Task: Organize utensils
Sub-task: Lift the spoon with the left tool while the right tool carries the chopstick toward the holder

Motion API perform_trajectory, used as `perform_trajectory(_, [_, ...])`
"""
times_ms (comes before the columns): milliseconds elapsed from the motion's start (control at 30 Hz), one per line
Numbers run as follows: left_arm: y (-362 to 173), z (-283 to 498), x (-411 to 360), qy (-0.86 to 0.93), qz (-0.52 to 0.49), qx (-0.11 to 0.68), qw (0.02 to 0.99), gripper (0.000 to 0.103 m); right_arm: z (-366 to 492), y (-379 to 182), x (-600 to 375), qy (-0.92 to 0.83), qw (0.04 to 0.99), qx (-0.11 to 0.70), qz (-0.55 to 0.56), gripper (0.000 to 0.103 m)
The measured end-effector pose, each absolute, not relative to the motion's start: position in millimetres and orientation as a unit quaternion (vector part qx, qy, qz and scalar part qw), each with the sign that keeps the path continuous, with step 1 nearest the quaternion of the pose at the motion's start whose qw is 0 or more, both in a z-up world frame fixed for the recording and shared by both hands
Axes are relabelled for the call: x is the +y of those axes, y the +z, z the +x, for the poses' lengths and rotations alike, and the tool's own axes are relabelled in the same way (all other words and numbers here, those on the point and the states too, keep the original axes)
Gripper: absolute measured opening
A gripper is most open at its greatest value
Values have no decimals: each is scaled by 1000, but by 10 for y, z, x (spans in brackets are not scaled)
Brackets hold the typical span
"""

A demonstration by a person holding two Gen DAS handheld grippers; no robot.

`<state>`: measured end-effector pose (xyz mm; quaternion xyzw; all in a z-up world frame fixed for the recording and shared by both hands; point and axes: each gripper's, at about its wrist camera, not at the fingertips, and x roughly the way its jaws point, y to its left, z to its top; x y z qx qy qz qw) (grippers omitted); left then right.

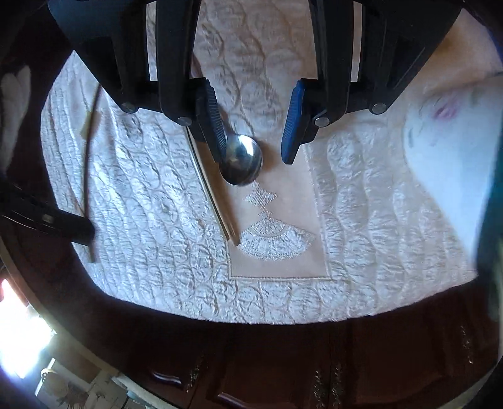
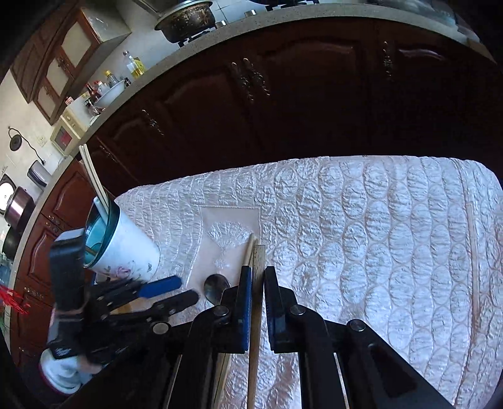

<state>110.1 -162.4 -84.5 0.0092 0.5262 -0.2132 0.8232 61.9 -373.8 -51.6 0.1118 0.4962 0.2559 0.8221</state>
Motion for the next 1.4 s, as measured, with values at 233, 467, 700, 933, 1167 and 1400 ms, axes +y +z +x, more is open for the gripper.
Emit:
perform_trajectory(233, [-1079, 1280, -1822, -236, 23, 533, 812, 10, 625, -502, -3826, 251, 823, 498, 107, 7])
perform_trajectory(467, [-793, 1069, -1657, -235, 20, 512, 826, 1, 636, -377, -3721, 270, 826, 484, 102, 7])
perform_trajectory(700, [-331, 660, -1290, -219, 11, 465, 858, 1, 472, 4, -3542, 293, 840, 448, 92, 7])
perform_trajectory(933, [80, 402, -924, -194, 7, 422, 886, 1, 336, 388, -3324, 314, 852, 414, 71, 7])
perform_trajectory(1167, [326, 304, -733, -173, 3, 398, 901, 1, 196, 674, -3113, 327, 860, 388, 57, 7])
perform_trajectory(1400, [567, 210, -573, -163, -3, 374, 913, 1, 141, 884, -2996, 340, 866, 363, 55, 7])
